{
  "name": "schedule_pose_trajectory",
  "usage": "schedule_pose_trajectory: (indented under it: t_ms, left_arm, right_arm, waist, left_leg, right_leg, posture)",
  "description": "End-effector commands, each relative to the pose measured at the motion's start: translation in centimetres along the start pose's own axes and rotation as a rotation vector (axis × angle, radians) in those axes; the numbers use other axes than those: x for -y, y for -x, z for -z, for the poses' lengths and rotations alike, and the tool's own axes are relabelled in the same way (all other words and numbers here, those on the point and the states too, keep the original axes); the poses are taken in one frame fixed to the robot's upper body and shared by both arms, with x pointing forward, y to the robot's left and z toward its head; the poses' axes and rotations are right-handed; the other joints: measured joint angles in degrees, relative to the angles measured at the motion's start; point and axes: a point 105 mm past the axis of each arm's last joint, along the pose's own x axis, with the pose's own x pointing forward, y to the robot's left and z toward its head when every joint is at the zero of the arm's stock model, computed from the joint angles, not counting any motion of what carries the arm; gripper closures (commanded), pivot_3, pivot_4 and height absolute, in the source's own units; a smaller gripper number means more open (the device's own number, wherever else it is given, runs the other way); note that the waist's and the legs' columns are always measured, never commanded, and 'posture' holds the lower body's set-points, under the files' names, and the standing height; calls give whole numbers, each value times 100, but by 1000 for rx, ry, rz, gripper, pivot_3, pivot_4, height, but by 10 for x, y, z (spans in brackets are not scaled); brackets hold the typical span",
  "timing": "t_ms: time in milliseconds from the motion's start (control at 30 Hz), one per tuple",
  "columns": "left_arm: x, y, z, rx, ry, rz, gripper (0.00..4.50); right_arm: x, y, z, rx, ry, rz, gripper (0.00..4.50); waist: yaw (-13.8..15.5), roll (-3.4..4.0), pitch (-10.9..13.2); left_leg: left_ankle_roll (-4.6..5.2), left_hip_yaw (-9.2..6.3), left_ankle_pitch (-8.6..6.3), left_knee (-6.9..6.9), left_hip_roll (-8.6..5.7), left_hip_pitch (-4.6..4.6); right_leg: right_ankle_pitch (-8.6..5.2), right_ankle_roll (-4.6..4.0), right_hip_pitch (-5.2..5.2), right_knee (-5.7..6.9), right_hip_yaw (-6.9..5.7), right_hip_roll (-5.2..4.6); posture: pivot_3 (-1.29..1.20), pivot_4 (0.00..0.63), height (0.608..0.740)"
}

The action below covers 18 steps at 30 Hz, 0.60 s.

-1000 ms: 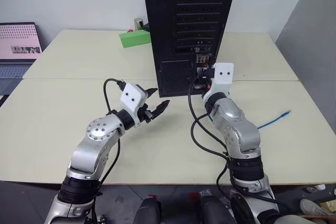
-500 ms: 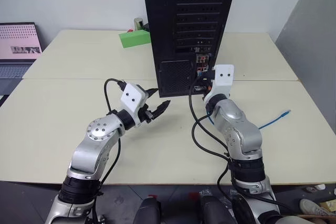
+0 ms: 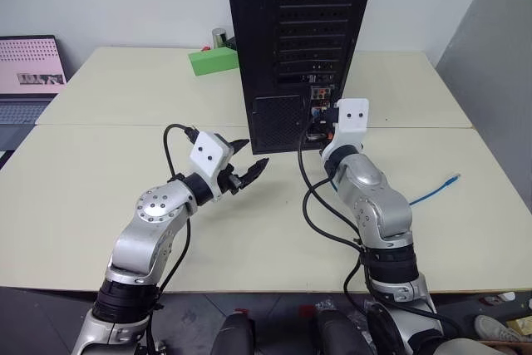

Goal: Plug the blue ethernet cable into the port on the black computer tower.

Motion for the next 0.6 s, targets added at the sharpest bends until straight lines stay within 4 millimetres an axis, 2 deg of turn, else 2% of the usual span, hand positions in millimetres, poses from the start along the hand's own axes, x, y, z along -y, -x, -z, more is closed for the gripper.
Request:
schedule_pose_trajectory:
  t_ms: [33,600]
  left_arm:
    - [0,2,-18,63,-42,-5,1292]
    - [1,1,-18,63,-43,-5,1292]
  right_arm:
    - [-2,0,-13,55,12,-6,4500]
    - [-2,-3,-10,42,38,-8,4500]
  waist:
    - [0,0,0]
    - [-1,0,0]
  left_leg:
    - [0,0,0,0,0,0]
    - [0,0,0,0,0,0]
  right_leg:
    - [0,0,0,0,0,0]
    - [0,0,-1,0,0,0]
  posture:
    - [0,150,740]
    - [0,150,740]
